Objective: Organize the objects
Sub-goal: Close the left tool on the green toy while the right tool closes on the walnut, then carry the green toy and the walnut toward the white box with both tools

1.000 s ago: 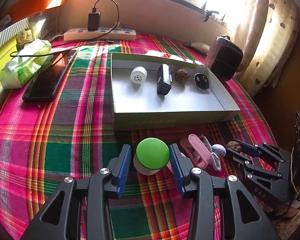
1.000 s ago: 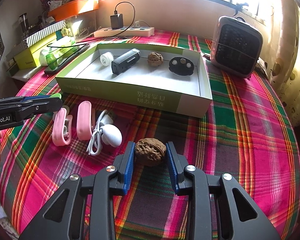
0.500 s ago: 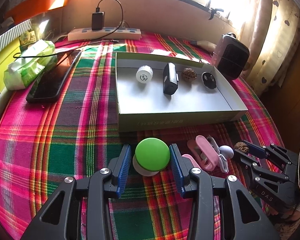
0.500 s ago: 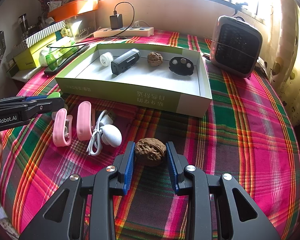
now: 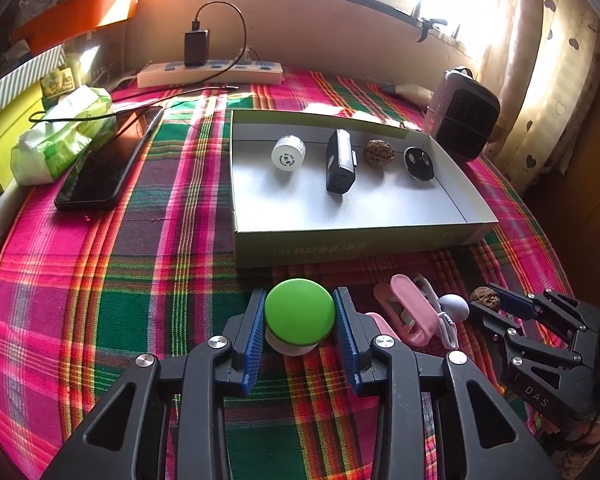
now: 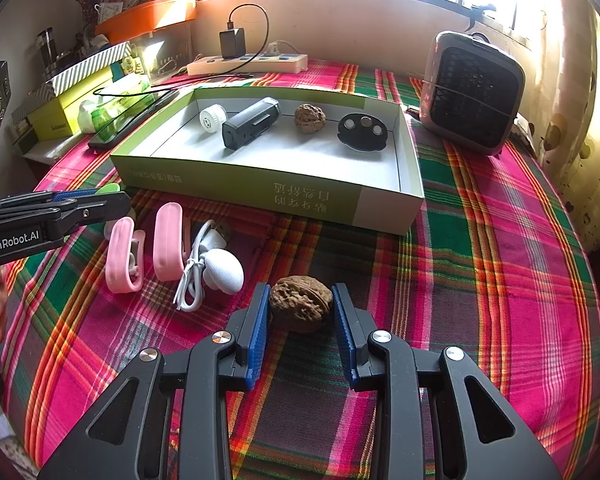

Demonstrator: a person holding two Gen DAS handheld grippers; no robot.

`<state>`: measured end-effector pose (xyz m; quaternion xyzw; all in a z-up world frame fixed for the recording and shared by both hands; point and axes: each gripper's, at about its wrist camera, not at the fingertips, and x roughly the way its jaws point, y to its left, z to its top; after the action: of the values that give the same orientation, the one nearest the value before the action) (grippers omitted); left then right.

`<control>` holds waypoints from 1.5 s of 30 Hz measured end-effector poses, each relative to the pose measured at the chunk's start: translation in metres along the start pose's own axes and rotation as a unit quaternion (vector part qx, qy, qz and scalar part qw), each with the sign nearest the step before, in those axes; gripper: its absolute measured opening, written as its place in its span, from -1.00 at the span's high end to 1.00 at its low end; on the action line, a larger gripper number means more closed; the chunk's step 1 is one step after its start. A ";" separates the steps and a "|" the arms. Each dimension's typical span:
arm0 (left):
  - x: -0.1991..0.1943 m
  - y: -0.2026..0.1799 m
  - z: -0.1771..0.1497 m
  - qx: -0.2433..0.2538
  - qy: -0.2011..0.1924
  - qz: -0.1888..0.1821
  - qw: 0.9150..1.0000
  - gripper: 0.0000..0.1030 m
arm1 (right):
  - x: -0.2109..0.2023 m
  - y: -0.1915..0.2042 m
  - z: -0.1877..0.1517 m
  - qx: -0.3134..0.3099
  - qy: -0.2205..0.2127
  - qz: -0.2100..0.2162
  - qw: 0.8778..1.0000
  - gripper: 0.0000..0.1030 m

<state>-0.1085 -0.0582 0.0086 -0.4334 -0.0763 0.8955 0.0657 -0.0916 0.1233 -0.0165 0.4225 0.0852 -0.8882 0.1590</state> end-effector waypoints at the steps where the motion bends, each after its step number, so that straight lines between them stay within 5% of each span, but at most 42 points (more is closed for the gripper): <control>1: 0.000 0.000 0.000 0.000 0.000 0.001 1.000 0.39 | 0.000 0.000 0.000 0.000 0.000 0.000 1.000 0.37; 45: -0.008 -0.001 -0.001 0.008 -0.013 0.008 1.000 0.40 | -0.001 -0.001 0.000 0.005 0.000 -0.002 1.000 0.38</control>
<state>-0.1031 -0.0587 0.0140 -0.4218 -0.0665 0.9022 0.0613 -0.0915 0.1242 -0.0158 0.4228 0.0816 -0.8890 0.1554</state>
